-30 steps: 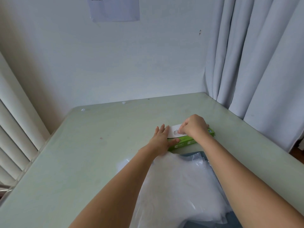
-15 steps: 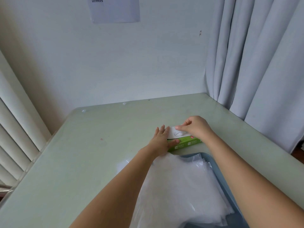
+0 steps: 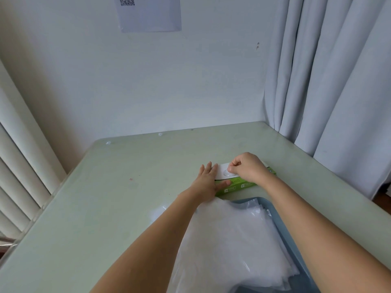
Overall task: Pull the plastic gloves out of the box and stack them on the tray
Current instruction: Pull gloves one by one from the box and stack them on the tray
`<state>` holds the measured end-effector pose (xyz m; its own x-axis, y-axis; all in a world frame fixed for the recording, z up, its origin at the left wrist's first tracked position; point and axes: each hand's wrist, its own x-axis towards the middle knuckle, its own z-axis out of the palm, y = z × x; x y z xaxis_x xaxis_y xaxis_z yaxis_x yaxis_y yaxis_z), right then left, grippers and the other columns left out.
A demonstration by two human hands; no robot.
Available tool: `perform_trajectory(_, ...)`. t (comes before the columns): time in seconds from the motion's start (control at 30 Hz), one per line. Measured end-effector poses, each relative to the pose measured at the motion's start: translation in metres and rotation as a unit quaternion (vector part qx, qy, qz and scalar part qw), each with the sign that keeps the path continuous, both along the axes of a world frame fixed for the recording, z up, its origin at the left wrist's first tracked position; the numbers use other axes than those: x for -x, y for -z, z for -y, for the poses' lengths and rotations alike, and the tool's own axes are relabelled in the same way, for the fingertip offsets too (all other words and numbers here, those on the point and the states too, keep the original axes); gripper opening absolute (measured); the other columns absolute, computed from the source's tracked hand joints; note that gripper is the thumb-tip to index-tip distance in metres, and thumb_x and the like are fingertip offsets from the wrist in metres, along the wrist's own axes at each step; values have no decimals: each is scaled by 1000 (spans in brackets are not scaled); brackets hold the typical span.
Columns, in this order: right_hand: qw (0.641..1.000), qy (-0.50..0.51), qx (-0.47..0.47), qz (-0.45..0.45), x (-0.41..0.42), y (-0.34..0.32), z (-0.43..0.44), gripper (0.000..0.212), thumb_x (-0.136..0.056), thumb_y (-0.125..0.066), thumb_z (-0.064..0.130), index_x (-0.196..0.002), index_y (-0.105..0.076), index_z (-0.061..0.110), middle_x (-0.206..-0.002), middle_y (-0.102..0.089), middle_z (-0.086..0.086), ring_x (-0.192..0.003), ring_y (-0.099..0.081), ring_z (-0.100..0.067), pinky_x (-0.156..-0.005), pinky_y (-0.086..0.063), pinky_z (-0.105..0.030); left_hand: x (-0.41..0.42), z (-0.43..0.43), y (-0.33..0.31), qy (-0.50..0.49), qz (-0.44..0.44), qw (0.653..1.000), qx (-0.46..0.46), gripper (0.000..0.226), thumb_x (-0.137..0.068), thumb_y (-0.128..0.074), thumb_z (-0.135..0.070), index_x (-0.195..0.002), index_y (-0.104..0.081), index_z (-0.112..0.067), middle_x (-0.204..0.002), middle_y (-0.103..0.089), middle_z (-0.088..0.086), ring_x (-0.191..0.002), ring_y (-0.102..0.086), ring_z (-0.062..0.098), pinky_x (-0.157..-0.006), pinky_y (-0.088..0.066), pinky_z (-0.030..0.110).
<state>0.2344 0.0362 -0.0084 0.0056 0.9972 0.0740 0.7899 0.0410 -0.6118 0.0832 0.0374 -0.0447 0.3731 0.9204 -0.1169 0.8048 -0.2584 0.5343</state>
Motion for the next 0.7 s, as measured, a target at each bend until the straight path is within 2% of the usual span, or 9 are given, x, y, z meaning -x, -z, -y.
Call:
perform_trajectory(0.07, 999, -22, -11, 28, -3, -1, 1, 21, -90, -60, 13, -88, -69, -6, -68, -58, 7, -73, -55, -16, -67, -41, -28, 2, 0, 1, 5, 8, 1000, 1, 84, -94, -46, -52, -153, 1, -16, -161, 9, 1, -147, 13, 22, -117, -2, 37)
perform_trajectory(0.17, 998, -14, -68, -1, -10, 0, 0, 9, -91, -60, 15, -89, -63, 7, -78, -54, 9, -82, -53, -16, -67, -43, -26, 3, 0, 3, 8, 17, 1000, 0, 87, -92, -50, -52, -153, 0, -16, -161, 8, 1, -147, 13, 21, -117, -1, 35)
perform_trajectory(0.23, 996, -19, -88, -26, -12, 2, -2, 13, -86, -68, 22, -92, -62, 13, -88, -57, 7, -86, -53, -14, -71, -49, -31, 3, -1, 3, 10, 21, 1000, -2, 88, -92, -51, -51, -153, -1, -15, -161, 5, 1, -147, 12, 22, -118, -1, 36)
perform_trajectory(0.33, 997, -25, -64, 22, -9, 4, -7, 26, -76, -77, 36, -93, -66, 19, -97, -62, 5, -91, -54, -14, -84, -46, -36, 3, -2, 5, 11, 37, 999, -5, 87, -92, -52, -50, -153, -3, -13, -161, -1, 0, -147, 10, 23, -119, -3, 36)
perform_trajectory(0.4, 996, -18, -59, 60, -1, 4, -7, 17, -77, -75, 30, -87, -69, 17, -91, -65, 5, -91, -58, -16, -88, -45, -38, 3, -1, 6, 10, 44, 999, -11, 87, -92, -53, -49, -153, -4, -13, -160, -4, 0, -147, 9, 22, -119, -4, 36)
perform_trajectory(0.47, 995, -8, -63, 75, 4, 3, -8, 5, -80, -68, 16, -79, -71, 12, -79, -67, 6, -87, -62, -19, -86, -48, -39, 3, 0, 6, 7, 47, 999, -15, 87, -92, -54, -49, -153, -5, -12, -160, -5, -1, -147, 9, 22, -118, -4, 35)
perform_trajectory(0.57, 996, -4, -66, 60, 7, 3, -7, 12, -80, -65, 10, -71, -67, 16, -72, -62, 10, -82, -62, -17, -83, -50, -39, 2, 0, 5, 5, 52, 999, -15, 87, -92, -54, -49, -153, -5, -12, -160, -5, -1, -147, 9, 22, -117, -4, 34)
perform_trajectory(0.7, 998, 8, -62, -31, 2, 2, -3, 17, -77, -67, 7, -66, -64, 19, -68, -63, 9, -71, -59, -12, -64, -46, -24, 3, 3, 4, 4, 62, 998, -18, 87, -91, -56, -47, -153, -7, -12, -160, -6, 0, -148, 6, 22, -118, -5, 34)
